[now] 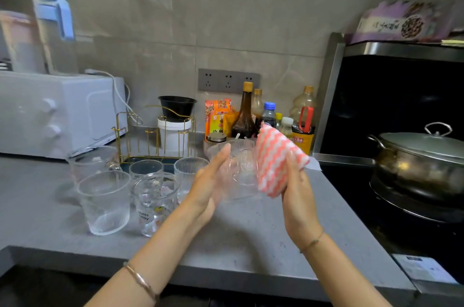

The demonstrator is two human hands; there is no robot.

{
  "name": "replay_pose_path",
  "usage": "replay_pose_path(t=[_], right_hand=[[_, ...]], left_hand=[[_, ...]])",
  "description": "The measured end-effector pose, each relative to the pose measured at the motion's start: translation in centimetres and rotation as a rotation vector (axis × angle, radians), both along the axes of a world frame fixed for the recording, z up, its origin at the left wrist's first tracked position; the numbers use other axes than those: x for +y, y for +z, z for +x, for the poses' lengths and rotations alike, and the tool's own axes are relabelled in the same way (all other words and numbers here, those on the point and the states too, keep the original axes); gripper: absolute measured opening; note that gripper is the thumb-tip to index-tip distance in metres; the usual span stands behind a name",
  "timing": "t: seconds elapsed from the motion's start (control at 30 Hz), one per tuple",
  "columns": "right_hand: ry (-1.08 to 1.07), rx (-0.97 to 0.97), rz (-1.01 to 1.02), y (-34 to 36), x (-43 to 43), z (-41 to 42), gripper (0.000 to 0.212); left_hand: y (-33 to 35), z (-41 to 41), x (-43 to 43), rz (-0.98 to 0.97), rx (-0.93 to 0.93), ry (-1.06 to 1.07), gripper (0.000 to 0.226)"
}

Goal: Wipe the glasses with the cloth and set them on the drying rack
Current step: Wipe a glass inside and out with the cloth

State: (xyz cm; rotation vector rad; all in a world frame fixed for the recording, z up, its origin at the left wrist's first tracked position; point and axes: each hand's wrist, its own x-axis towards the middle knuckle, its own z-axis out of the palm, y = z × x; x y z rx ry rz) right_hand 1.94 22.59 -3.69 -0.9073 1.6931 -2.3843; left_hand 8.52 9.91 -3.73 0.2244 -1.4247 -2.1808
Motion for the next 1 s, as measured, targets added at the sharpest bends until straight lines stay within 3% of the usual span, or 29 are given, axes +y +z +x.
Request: replay_pose_path(t=[0.07,0.2,0.27,0.37,0.63,0.77,0.87,1.0], right_hand=[[-0.026,0.012,-0.062,0.5,0.3,-0.1,0.024],[-0.06,0.209,-0.142,2.5,0.5,-0.1,0.031],[0.025,0.396,-0.074,2.8,0.1,0.2,0.039],[-0.049,0.597,0.121,1.8,-0.4,0.4,0.051],[-0.094,1.004,0.289,-1.9,1.3,1.8,0.043],[-0.121,1.043,0.353,-1.6,1.4,1.7,0.044],[-0.119,0.919,0.367,0.1,1.0,1.1,0.051],[-0.107,0.852,0.323,3.2,0.3,0.8,0.059]], left_hand=[[0.3,-0.2,0.7,0.091,0.027,-0.061,0.046],[0.9,-0.8,1.5,0.133,0.033,-0.157,0.061],[1.3,-0.9,2.2,0.109,0.037,-0.182,0.064],[1.7,-0.9,2.8,0.088,0.053,-0.243,0.063],[2.6,-1.0,1.7,0.111,0.061,-0.304,0.089],[3.0,-1.1,1.9,0.079,0.039,-0.314,0.089],[2.6,-1.1,2.8,0.03,0.07,-0.17,0.078],[1.9,-0.9,3.6,0.001,0.093,-0.195,0.068]])
